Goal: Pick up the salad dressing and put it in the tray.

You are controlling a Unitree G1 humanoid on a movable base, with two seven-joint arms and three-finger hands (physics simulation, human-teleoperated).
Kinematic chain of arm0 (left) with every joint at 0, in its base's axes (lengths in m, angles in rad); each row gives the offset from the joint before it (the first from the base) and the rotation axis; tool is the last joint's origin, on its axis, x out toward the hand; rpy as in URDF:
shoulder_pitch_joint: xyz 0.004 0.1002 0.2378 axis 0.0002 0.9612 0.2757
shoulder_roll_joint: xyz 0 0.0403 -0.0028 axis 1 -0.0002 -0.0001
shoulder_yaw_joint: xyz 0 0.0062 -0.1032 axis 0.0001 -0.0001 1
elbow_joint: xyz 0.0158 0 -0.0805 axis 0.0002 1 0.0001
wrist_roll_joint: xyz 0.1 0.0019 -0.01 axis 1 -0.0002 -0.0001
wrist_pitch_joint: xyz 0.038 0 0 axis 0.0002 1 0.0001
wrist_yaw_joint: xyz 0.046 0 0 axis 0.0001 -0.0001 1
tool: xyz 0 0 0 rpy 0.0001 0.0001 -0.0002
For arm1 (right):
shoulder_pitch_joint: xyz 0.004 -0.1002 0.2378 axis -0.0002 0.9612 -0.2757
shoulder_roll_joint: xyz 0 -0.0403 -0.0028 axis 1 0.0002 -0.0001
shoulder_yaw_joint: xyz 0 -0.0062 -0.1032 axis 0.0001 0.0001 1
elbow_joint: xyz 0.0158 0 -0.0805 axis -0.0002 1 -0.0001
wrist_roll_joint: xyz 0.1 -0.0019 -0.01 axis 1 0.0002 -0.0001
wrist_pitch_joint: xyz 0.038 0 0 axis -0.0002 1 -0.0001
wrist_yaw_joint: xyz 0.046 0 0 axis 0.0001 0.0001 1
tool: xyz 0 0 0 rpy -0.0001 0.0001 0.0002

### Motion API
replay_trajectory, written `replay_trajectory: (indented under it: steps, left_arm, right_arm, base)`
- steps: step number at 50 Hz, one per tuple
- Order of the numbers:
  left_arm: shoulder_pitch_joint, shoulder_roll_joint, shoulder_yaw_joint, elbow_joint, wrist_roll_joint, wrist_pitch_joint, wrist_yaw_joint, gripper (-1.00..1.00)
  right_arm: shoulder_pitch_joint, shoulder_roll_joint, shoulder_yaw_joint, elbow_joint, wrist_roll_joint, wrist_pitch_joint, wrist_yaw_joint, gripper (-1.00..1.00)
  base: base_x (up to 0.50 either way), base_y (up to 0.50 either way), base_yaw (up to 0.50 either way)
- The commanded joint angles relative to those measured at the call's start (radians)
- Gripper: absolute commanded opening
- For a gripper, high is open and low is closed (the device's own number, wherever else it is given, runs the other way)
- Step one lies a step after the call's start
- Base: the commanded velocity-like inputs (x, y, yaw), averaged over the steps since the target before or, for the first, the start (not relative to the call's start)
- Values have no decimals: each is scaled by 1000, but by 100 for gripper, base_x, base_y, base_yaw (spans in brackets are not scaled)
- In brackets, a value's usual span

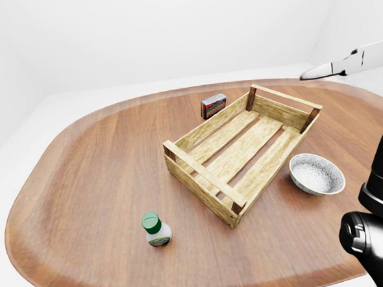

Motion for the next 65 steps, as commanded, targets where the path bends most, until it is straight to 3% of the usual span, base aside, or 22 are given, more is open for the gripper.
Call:
replay_trajectory:
  steps: [1, 7, 19, 26, 32, 39, 48, 53, 65]
  left_arm:
    - [-2, -2, -3, 1, 1, 0, -1, 100]
    - [-3, -4, -7, -9, 4, 0, 2, 100]
    - [-2, -6, -9, -1, 7, 0, -4, 100]
    - [-4, -4, -9, 8, 6, 0, -7, 100]
    - [-2, -6, -12, 9, 7, 0, -9, 100]
    - [-3, -8, -14, 0, 9, 0, -7, 100]
    - [-3, -11, -18, 14, 11, 0, -13, 100]
    - [-2, -13, -18, 5, 11, 0, -14, 100]
    - [-6, -16, -30, 17, 15, 0, -17, 100]
  right_arm:
    - [-321, 21, 166, 287, -61, 0, 31, 100]
    - [-457, 212, 285, 631, -155, 0, 69, 100]
    - [-522, 492, 359, 1033, -225, 0, 83, 100]
    - [-564, 544, 360, 1219, -239, 0, 81, 100]
    - [-557, 560, 360, 1242, -242, 0, 98, 100]
    - [-433, 673, 392, 1162, -192, 0, 135, 100]
    - [-140, 818, 496, 1118, -281, 0, 188, 100]
    - [-63, 874, 533, 1148, -317, 0, 240, 100]
    - [62, 912, 580, 1050, -369, 0, 459, 100]
  base:
    - [0, 0, 0]
    - [0, 0, 0]
    - [0, 0, 0]
    - [0, 0, 0]
    - [0, 0, 0]
    - [0, 0, 0]
    - [0, 0, 0]
    - [0, 0, 0]
    - [0, 0, 0]
